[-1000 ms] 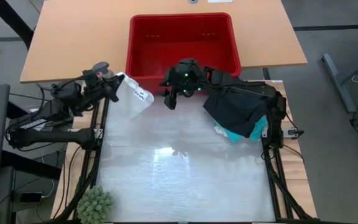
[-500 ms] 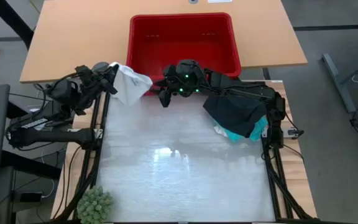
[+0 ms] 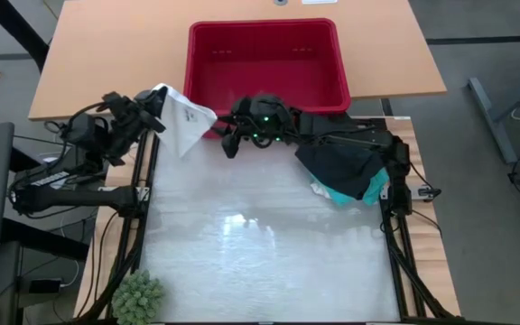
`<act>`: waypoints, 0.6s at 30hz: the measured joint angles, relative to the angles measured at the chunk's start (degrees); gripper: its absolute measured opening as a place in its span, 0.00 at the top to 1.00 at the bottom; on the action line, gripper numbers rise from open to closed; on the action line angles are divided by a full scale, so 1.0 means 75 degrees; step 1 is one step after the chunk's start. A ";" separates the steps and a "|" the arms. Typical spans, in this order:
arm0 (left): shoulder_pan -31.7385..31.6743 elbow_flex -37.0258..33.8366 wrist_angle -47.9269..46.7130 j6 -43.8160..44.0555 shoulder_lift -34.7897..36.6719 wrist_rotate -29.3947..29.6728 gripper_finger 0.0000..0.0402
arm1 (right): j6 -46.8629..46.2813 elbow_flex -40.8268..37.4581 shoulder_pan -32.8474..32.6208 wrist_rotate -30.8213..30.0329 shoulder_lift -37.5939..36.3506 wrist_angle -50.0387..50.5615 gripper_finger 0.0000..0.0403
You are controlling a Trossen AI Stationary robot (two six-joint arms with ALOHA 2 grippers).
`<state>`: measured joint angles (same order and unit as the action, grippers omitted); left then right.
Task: Fold Laundry from Bin
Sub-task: Fold the white underwear
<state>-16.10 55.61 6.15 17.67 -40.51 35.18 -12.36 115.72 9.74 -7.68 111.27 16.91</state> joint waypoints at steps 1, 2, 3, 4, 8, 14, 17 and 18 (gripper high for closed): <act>-0.0003 0.0000 0.0049 -0.0003 0.0003 0.0003 1.00 | -0.0105 0.0003 -0.0001 0.0002 0.0062 -0.0057 0.48; -0.0003 0.0000 0.0141 -0.0056 0.0000 0.0005 1.00 | -0.0194 0.0003 -0.0002 0.0012 0.0085 0.0004 0.48; -0.0003 0.0000 0.0227 -0.0099 0.0000 0.0003 1.00 | -0.0248 -0.0007 -0.0008 0.0047 0.0097 0.0061 0.48; -0.0003 0.0000 0.0262 -0.0105 0.0004 0.0003 1.00 | -0.0316 -0.0009 -0.0024 0.0045 0.0110 0.0045 0.48; -0.0003 0.0000 0.0323 -0.0125 0.0000 -0.0002 1.00 | -0.0352 0.0000 -0.0053 0.0032 0.0265 -0.0473 0.48; -0.0003 0.0000 0.0399 -0.0127 0.0000 -0.0011 1.00 | -0.0674 0.0000 -0.0042 0.0041 0.0438 -0.1085 0.48; -0.0003 0.0000 0.0570 -0.0213 0.0001 -0.0038 1.00 | -0.0702 0.0006 -0.0030 0.0040 0.0584 -0.1410 0.48; 0.0000 0.0003 0.0581 -0.0213 0.0003 -0.0044 1.00 | -0.0708 0.0000 -0.0028 0.0041 0.0599 -0.1452 0.48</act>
<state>-16.10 55.64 10.50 16.08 -40.49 34.85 -17.67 115.72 9.53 -7.38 115.77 6.02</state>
